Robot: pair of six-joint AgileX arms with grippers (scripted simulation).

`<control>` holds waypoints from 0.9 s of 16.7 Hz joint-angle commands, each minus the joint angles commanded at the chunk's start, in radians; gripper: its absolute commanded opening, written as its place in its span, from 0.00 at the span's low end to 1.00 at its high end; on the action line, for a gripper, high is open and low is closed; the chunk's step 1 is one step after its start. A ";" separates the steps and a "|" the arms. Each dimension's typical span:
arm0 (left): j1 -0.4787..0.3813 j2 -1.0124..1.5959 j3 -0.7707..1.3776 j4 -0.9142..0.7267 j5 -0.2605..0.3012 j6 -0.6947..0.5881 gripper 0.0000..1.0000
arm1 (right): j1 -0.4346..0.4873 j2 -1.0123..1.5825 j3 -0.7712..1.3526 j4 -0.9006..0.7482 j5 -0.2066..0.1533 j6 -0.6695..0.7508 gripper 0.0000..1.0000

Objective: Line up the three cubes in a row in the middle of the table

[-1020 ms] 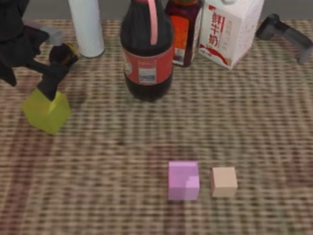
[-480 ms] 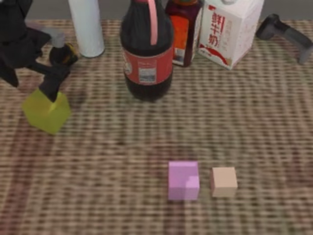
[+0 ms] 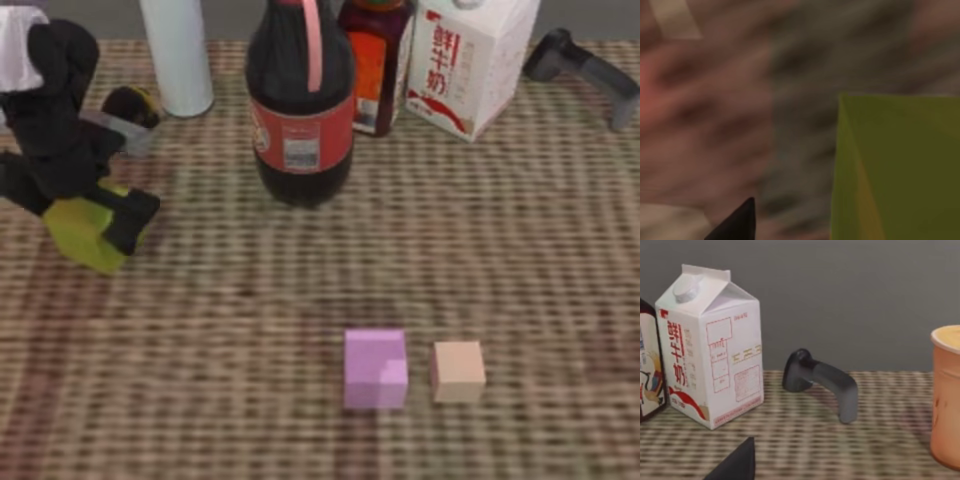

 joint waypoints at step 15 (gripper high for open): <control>0.000 0.004 -0.009 0.010 0.000 0.000 0.17 | 0.000 0.000 0.000 0.000 0.000 0.000 1.00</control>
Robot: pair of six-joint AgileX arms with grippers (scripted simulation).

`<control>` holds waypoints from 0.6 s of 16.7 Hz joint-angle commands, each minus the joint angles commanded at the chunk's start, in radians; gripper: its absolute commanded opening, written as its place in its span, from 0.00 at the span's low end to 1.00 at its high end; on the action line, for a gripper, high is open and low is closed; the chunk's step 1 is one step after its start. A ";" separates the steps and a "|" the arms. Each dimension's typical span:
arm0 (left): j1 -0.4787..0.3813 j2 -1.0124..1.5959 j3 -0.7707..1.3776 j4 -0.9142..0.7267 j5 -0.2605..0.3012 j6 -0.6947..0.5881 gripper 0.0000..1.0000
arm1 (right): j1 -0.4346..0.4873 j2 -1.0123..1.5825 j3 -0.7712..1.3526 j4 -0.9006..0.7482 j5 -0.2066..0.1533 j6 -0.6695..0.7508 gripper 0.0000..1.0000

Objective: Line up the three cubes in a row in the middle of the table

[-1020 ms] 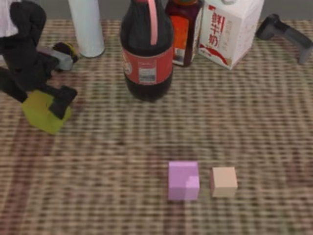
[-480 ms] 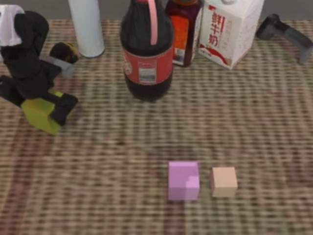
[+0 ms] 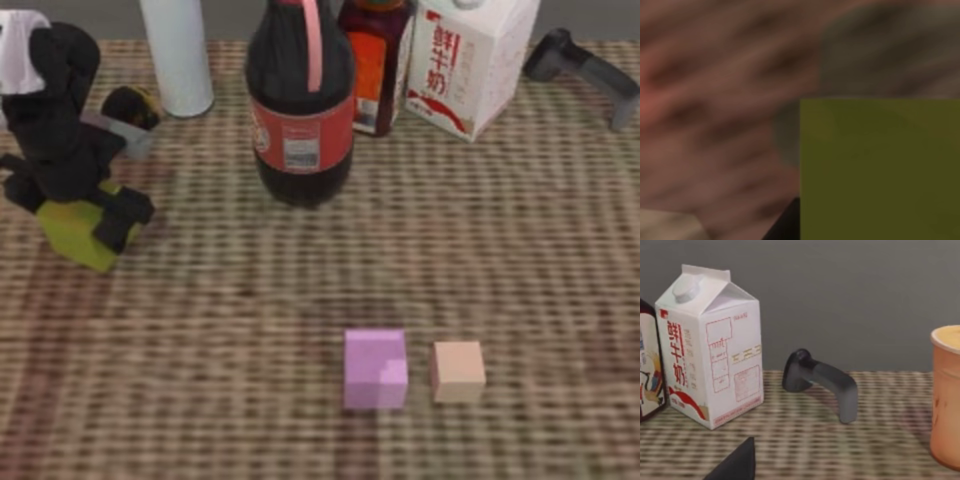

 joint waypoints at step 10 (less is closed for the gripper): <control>0.000 0.000 0.000 0.000 0.000 0.000 0.00 | 0.000 0.000 0.000 0.000 0.000 0.000 1.00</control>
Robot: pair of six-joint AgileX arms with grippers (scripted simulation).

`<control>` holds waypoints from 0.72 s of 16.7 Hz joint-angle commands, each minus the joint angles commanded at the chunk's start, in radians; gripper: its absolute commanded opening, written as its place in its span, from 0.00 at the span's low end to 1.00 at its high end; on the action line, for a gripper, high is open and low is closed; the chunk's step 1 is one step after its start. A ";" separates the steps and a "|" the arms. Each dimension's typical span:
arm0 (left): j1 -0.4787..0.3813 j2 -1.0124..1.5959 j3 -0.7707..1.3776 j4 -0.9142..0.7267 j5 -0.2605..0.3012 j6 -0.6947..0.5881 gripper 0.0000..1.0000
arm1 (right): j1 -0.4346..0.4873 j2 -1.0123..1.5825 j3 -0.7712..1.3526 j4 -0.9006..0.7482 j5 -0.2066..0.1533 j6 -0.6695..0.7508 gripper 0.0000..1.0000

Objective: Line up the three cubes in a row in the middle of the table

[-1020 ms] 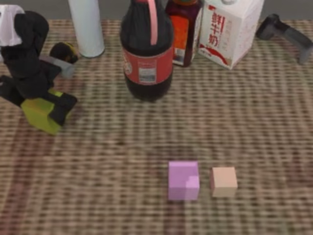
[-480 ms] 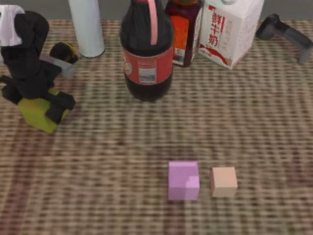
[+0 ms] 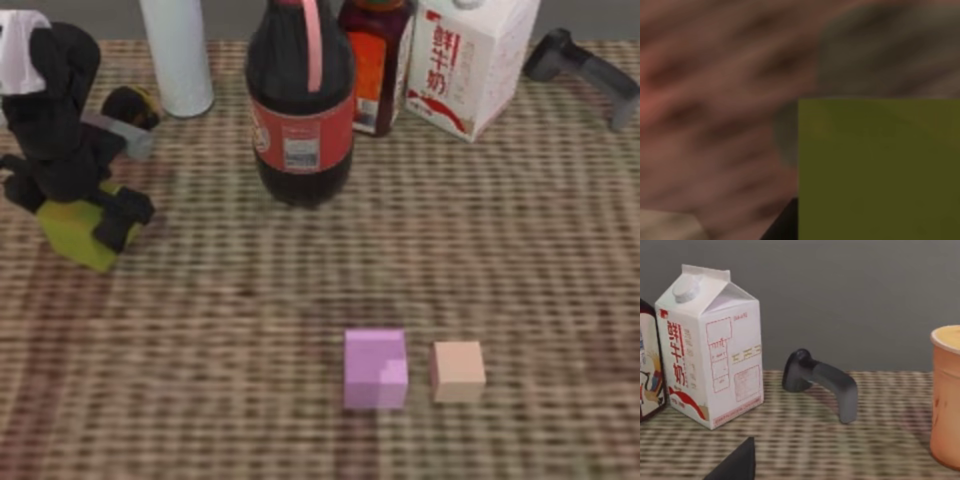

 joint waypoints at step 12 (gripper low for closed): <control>0.020 -0.086 0.160 -0.239 0.002 -0.002 0.00 | 0.000 0.000 0.000 0.000 0.000 0.000 1.00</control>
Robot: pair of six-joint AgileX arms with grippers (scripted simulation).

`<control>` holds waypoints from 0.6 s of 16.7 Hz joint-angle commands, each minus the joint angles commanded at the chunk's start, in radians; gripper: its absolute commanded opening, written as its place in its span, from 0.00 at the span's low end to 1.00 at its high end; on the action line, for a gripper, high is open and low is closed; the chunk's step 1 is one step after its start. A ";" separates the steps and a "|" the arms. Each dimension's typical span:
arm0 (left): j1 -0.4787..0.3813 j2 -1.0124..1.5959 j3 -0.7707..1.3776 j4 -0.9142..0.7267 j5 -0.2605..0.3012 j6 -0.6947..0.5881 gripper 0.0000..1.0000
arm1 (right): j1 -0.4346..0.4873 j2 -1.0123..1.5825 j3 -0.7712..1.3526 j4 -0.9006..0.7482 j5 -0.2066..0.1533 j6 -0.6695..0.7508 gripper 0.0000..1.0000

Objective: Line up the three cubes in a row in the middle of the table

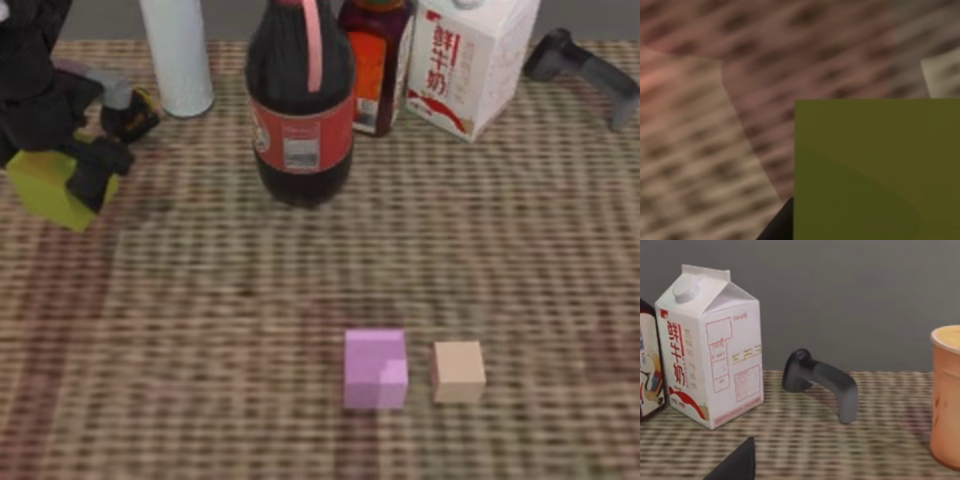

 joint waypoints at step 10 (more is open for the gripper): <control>-0.173 -0.100 -0.127 0.024 -0.001 -0.283 0.00 | 0.000 0.000 0.000 0.000 0.000 0.000 1.00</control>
